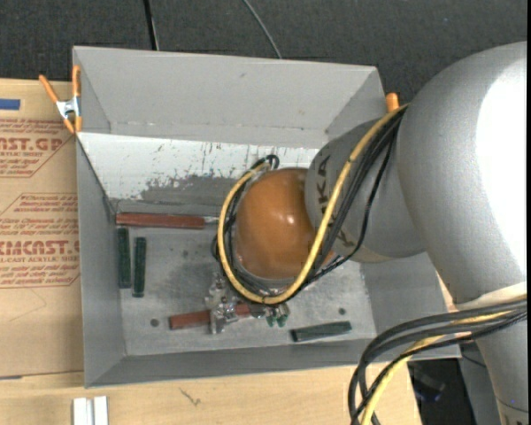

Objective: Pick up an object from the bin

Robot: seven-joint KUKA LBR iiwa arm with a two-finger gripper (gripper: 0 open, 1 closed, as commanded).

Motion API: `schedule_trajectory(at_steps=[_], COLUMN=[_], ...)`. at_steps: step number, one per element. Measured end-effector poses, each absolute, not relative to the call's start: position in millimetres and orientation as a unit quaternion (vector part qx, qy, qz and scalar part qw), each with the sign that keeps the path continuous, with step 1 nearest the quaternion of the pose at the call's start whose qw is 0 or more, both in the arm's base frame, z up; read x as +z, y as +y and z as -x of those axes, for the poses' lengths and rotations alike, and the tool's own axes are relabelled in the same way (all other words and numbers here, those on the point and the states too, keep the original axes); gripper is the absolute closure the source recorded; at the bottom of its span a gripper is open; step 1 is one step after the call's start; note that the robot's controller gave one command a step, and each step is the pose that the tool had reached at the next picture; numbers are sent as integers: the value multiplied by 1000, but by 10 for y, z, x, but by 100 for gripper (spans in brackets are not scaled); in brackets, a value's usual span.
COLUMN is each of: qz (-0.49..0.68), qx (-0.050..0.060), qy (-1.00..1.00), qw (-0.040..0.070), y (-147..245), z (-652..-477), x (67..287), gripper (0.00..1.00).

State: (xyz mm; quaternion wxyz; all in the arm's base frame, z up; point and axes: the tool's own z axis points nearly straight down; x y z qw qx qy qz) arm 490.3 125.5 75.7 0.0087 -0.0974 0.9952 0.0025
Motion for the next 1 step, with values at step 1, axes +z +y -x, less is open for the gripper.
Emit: schedule_trajectory(at_steps=[1], qz=[143], qx=[1], qy=[990], qw=[4], y=[1260], z=[-4945], x=[2517], gripper=[100])
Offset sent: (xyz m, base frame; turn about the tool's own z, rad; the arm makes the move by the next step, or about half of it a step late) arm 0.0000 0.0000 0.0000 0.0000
